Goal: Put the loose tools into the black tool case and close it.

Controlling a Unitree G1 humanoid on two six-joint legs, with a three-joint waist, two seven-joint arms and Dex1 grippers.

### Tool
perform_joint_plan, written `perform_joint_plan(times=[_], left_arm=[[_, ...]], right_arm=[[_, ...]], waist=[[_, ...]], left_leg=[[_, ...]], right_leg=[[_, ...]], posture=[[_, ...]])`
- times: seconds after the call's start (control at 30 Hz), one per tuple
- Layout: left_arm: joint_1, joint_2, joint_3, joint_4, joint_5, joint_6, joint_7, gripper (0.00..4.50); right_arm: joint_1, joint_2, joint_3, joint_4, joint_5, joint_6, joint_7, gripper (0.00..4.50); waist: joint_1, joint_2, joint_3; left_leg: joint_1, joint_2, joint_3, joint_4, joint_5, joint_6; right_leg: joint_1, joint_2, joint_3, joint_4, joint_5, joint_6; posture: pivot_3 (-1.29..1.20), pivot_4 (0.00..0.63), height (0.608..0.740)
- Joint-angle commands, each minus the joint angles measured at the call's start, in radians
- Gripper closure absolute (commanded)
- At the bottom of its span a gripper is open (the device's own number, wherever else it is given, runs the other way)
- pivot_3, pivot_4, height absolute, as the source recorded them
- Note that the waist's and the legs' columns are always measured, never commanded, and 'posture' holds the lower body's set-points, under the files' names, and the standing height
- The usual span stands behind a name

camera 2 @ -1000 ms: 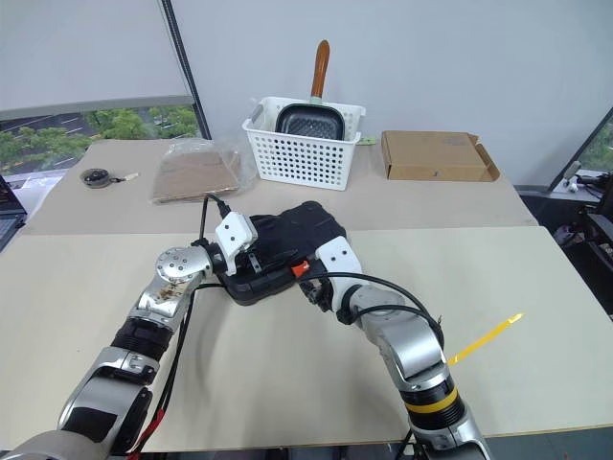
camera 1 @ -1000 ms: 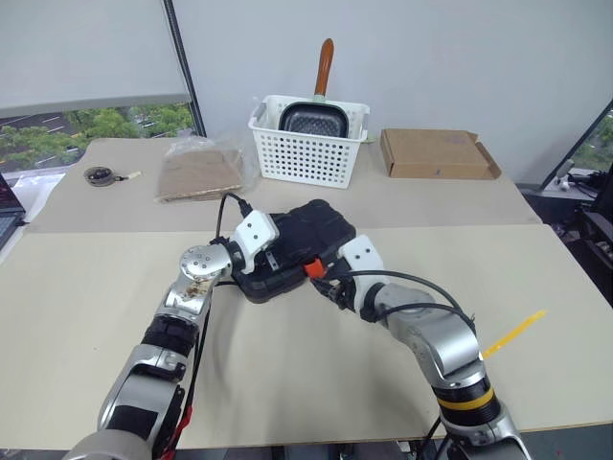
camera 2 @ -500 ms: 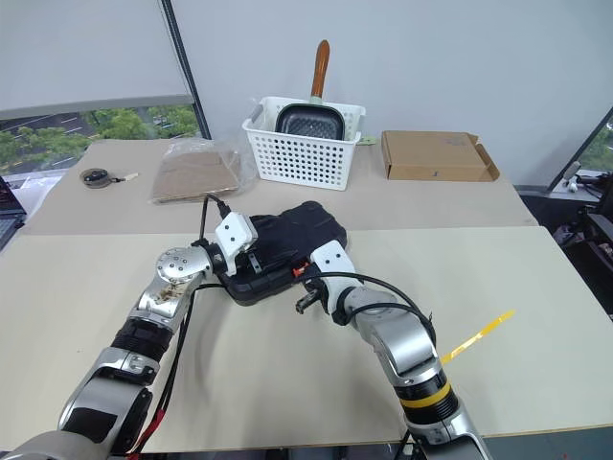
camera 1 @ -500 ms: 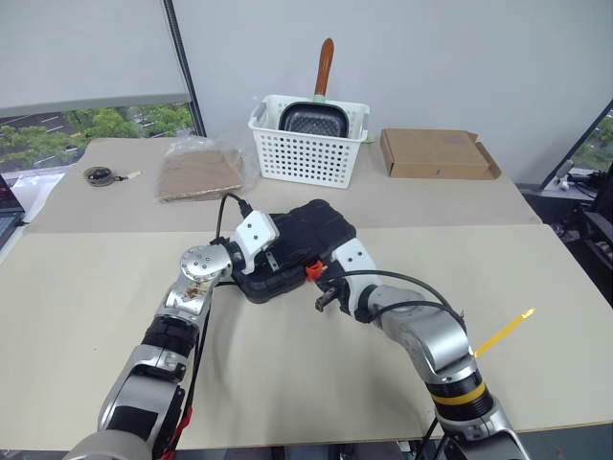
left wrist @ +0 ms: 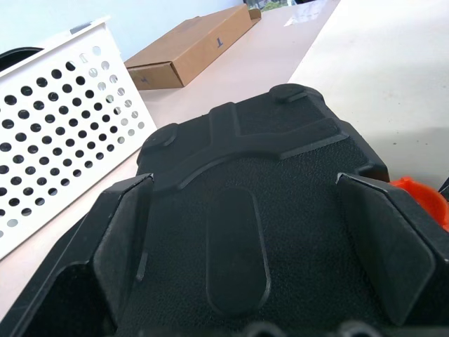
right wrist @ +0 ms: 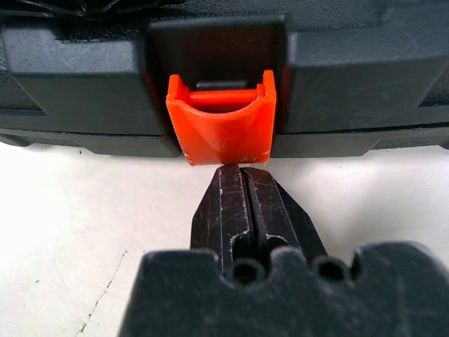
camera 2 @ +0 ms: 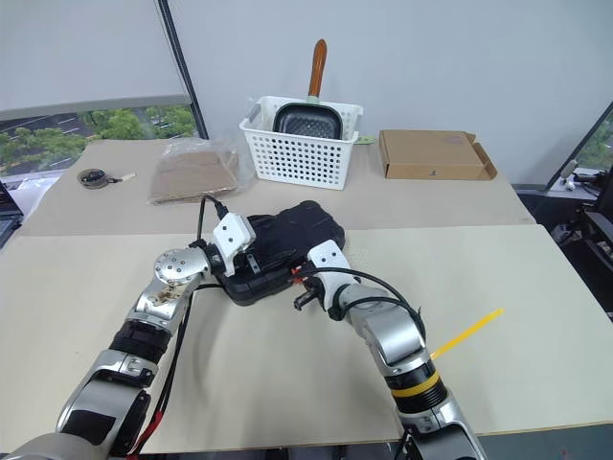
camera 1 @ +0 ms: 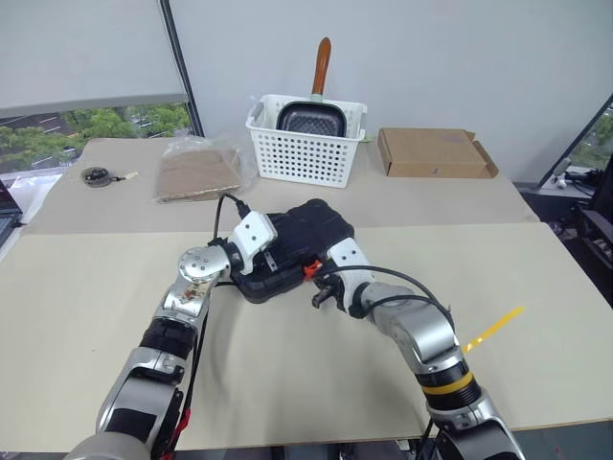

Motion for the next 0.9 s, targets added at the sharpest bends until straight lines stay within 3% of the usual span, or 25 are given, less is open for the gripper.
perform_joint_plan(times=[0.03, 0.9], left_arm=[[0.084, -0.015, -0.080, 0.082, 0.071, 0.048, -0.029, 0.00], [0.087, -0.016, -0.076, 0.099, 0.076, 0.040, -0.027, 0.00]], right_arm=[[-0.094, 0.035, -0.022, -0.070, 0.008, -0.054, -0.003, 4.46], [-0.056, -0.081, -0.044, -0.173, 0.043, 0.027, 0.096, 4.46]], waist=[[0.000, 0.000, 0.000], [0.001, 0.001, 0.000]], left_leg=[[0.000, 0.000, 0.000, 0.000, 0.000, 0.000], [0.000, 0.000, 0.000, -0.001, 0.000, 0.000]], right_leg=[[0.000, 0.000, 0.000, 0.000, 0.000, 0.000], [-0.001, -0.001, -0.001, -0.002, 0.000, 0.001]], posture=[[0.00, 0.150, 0.700], [0.00, 0.150, 0.700]])
